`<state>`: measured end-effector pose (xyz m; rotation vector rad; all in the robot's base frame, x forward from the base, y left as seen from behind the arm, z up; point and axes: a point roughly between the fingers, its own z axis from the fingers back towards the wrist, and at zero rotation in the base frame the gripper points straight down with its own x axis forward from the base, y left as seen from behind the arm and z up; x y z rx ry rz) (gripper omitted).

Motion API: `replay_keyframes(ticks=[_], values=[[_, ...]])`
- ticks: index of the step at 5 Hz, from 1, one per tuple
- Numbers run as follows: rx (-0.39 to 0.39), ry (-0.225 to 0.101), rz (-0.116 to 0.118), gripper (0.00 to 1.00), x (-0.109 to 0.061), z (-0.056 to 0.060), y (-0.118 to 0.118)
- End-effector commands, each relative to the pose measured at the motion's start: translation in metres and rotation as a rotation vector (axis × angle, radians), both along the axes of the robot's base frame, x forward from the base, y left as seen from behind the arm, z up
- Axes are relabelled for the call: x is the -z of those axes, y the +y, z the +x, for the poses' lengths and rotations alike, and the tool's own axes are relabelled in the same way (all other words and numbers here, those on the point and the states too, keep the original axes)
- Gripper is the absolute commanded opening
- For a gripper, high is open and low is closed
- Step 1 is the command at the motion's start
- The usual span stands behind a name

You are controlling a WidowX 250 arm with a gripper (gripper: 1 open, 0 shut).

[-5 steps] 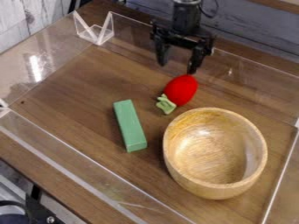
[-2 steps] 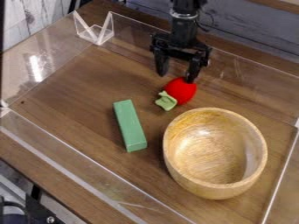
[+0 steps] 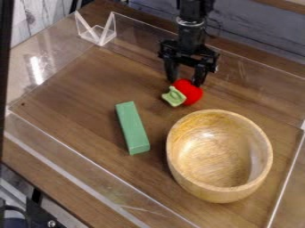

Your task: Move the red object to the left side of the table

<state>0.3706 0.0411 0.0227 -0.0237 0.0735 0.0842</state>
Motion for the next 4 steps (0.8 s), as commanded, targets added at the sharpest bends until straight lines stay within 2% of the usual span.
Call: replay_keyframes(ticks=[1, 2, 4], values=[[0.045, -0.008, 0.008, 0.0, 0.0, -0.003, 0.006], [0.066, -0.033, 0.001, 0.0, -0.008, -0.005, 0.006], [-0.009, -0.089, 0.004, 0.0, -0.059, -0.024, -0.022]])
